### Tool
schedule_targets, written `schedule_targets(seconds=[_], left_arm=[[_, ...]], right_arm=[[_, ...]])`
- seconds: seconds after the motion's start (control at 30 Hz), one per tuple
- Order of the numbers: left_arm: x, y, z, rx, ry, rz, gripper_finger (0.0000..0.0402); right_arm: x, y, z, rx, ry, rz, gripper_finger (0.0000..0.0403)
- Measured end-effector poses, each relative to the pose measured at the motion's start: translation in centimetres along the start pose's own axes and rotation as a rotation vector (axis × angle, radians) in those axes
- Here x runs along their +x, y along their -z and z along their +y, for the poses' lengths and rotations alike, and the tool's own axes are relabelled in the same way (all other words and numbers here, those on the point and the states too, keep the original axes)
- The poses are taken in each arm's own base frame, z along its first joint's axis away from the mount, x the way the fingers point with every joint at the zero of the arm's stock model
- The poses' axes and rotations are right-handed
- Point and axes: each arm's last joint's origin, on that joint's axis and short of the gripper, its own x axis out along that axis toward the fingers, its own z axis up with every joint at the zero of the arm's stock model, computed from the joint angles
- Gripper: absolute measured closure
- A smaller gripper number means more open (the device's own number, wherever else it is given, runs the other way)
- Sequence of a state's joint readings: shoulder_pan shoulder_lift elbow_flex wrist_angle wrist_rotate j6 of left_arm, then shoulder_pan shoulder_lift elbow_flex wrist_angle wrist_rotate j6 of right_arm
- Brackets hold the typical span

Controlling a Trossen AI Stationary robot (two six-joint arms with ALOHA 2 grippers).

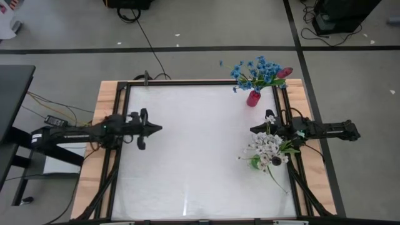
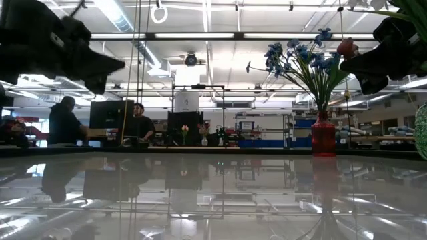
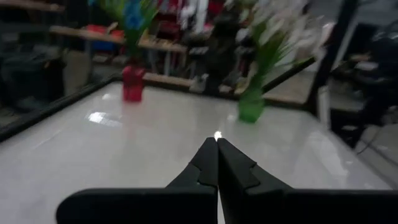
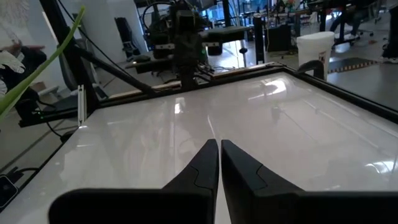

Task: Sort flowers into vase by color
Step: Return to Home Position

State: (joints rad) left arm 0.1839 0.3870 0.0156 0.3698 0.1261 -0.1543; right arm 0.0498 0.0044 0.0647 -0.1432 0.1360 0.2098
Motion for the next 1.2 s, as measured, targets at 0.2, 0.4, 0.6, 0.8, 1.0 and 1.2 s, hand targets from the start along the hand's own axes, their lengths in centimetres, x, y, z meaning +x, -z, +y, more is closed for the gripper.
schedule_targets(seconds=[0.2, 0.4, 0.6, 0.8, 1.0, 1.2], left_arm=[[-1.0, 0.1, -0.8, 0.005, 0.064, -0.003, 0.0399], [-1.9, 1.0, -0.9, -0.004, 0.053, 0.063, 0.0399], [-2.0, 0.8, -0.9, 0.052, 0.037, 0.039, 0.0399], [-2.0, 0.9, -0.8, 0.144, -0.012, 0.045, 0.0399], [-2.0, 0.9, -0.8, 0.142, -0.012, 0.045, 0.0399], [-2.0, 0.9, -0.8, 0.142, -0.012, 0.045, 0.0399]], right_arm=[[0.0, 0.0, 0.0, 0.000, 0.000, 0.000, 0.0374], [0.0, 0.0, 0.0, 0.000, 0.000, 0.000, 0.0374], [0.0, 0.0, 0.0, 0.000, 0.000, -0.001, 0.0374], [0.0, -0.1, 0.0, 0.001, -0.002, -0.007, 0.0374], [0.0, -0.1, 0.0, 0.001, -0.002, -0.008, 0.0374], [0.0, -0.1, 0.0, 0.001, -0.002, -0.008, 0.0374]])
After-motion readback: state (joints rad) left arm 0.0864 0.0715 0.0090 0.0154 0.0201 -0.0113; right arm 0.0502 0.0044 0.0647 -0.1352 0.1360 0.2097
